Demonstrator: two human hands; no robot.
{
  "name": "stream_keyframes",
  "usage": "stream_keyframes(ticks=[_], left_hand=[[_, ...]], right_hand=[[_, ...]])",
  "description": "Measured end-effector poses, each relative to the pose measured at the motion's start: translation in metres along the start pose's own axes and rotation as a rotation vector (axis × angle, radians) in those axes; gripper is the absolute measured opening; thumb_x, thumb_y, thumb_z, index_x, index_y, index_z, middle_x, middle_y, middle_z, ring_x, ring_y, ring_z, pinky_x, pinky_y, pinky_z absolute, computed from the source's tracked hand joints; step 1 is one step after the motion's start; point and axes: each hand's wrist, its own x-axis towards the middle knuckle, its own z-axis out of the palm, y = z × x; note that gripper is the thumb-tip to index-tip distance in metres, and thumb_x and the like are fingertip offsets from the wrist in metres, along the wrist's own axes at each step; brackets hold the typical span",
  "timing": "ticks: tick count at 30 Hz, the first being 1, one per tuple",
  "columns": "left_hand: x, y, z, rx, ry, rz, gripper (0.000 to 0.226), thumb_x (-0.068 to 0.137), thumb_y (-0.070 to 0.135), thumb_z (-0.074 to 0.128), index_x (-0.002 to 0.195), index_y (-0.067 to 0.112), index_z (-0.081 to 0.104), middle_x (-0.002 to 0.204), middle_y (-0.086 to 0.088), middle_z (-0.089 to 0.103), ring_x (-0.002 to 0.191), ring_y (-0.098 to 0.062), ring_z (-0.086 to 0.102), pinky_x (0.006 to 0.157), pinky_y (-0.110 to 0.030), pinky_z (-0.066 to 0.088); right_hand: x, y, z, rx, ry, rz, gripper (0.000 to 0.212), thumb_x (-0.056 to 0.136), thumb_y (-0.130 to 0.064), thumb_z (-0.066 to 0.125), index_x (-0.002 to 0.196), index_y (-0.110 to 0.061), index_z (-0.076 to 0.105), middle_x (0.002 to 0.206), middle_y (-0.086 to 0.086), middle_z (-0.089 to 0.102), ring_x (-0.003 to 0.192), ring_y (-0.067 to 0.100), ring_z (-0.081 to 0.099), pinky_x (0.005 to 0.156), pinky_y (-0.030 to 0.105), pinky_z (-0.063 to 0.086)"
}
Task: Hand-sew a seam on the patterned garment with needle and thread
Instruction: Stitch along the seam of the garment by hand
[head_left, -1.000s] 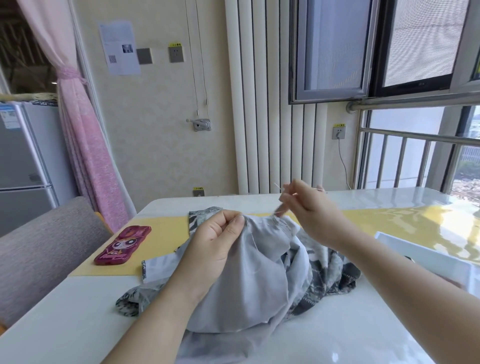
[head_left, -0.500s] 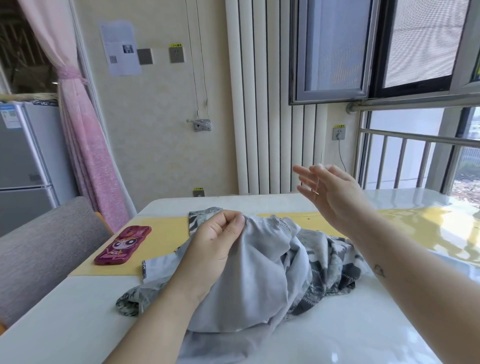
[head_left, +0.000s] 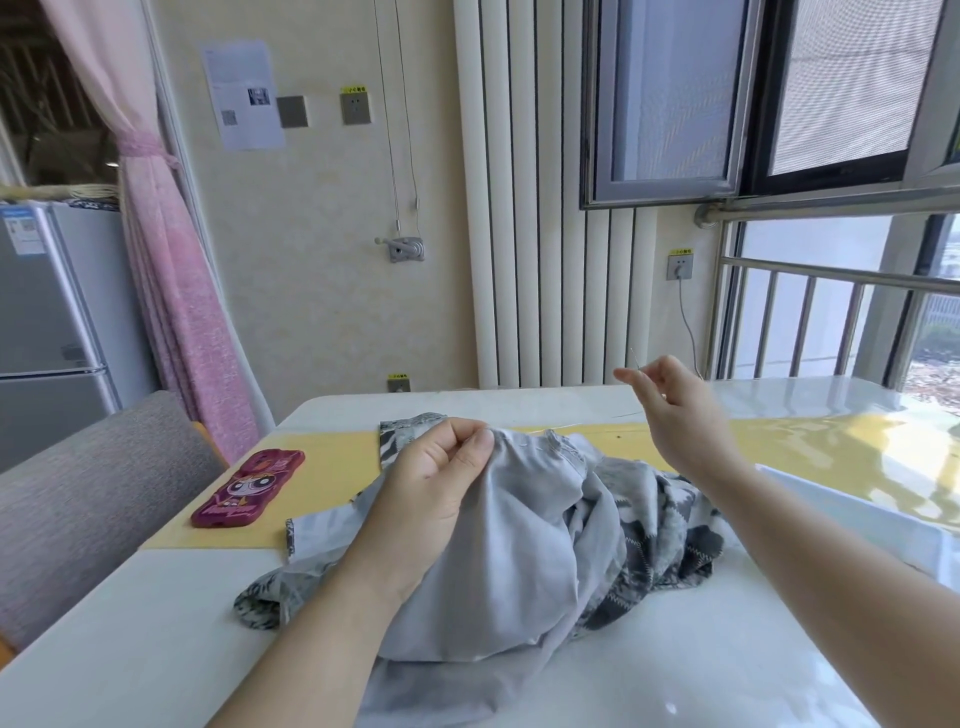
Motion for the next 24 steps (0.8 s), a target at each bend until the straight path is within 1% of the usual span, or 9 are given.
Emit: stream_keyframes(ticks=[2,5,6,8,11,14,17,20,24], left_hand=[[0.000,0.000,0.000,-0.001,0.001,0.004,0.014,0.082,0.036,0.060,0.080,0.027,0.069,0.089,-0.009,0.059,0.088,-0.021,0.050,0.088,-0.037,0.039],[0.001,0.000,-0.001,0.006,0.004,0.005,0.011,0.084,0.035,0.064,0.081,0.027,0.070,0.088,-0.007,0.060,0.088,-0.020,0.052,0.088,-0.037,0.040],[0.001,0.000,-0.001,0.001,0.006,0.007,0.009,0.085,0.034,0.067,0.080,0.026,0.070,0.088,-0.006,0.061,0.088,-0.019,0.053,0.088,-0.037,0.040],[0.002,0.001,0.000,-0.002,0.021,0.010,0.011,0.083,0.034,0.063,0.079,0.026,0.070,0.087,-0.005,0.063,0.087,-0.018,0.054,0.088,-0.036,0.041],[0.002,0.001,0.002,0.007,0.042,0.015,0.017,0.081,0.035,0.059,0.083,0.020,0.068,0.089,-0.005,0.065,0.088,-0.017,0.056,0.090,-0.037,0.043],[0.002,0.002,0.003,0.013,0.035,0.015,0.013,0.085,0.033,0.065,0.082,0.021,0.068,0.090,-0.007,0.067,0.089,-0.018,0.058,0.091,-0.038,0.044],[0.001,0.003,0.002,0.068,0.037,0.027,0.014,0.084,0.036,0.066,0.078,0.024,0.069,0.083,-0.003,0.063,0.083,-0.016,0.054,0.083,-0.033,0.042],[0.000,0.005,-0.001,0.229,-0.032,0.047,0.020,0.081,0.037,0.060,0.078,0.019,0.067,0.073,-0.002,0.055,0.072,-0.012,0.048,0.072,-0.024,0.039],[-0.002,0.008,-0.002,0.392,-0.121,0.041,0.011,0.088,0.020,0.063,0.077,0.019,0.066,0.056,0.018,0.054,0.056,0.002,0.047,0.060,-0.011,0.036]], right_hand=[[-0.001,-0.003,0.000,-0.002,0.003,0.007,0.025,0.096,-0.028,0.051,0.096,-0.004,0.060,0.069,-0.010,0.051,0.055,0.000,0.041,0.050,0.015,0.030],[-0.011,-0.021,-0.002,0.134,-0.113,-0.001,0.023,0.090,-0.031,0.061,0.091,-0.008,0.067,0.067,-0.012,0.059,0.054,-0.005,0.049,0.054,0.011,0.035],[-0.016,-0.032,-0.003,0.235,-0.214,0.006,0.022,0.086,-0.031,0.065,0.088,-0.010,0.068,0.071,-0.011,0.065,0.061,-0.006,0.055,0.061,0.011,0.041],[-0.028,-0.049,-0.004,0.417,-0.426,0.017,0.022,0.077,-0.031,0.071,0.082,-0.009,0.067,0.088,-0.003,0.074,0.088,0.003,0.067,0.082,0.018,0.050],[-0.042,-0.066,-0.005,0.483,-0.607,-0.007,0.026,0.065,-0.025,0.072,0.075,-0.004,0.063,0.094,0.008,0.074,0.101,0.011,0.067,0.090,0.022,0.051],[-0.049,-0.076,-0.006,0.415,-0.651,-0.044,0.024,0.064,-0.024,0.076,0.074,-0.004,0.065,0.088,0.000,0.075,0.096,0.014,0.069,0.087,0.024,0.053],[-0.046,-0.076,-0.008,0.221,-0.546,-0.140,0.011,0.073,-0.016,0.078,0.070,-0.013,0.068,0.080,0.003,0.074,0.082,0.019,0.071,0.085,0.037,0.055],[-0.039,-0.073,-0.017,0.166,-0.532,-0.159,0.009,0.075,-0.012,0.077,0.072,-0.009,0.069,0.077,0.004,0.074,0.078,0.020,0.071,0.085,0.042,0.055],[-0.034,-0.069,-0.032,0.045,-0.666,-0.120,0.010,0.073,-0.017,0.079,0.070,-0.014,0.070,0.076,0.001,0.074,0.075,0.017,0.069,0.083,0.040,0.053]])
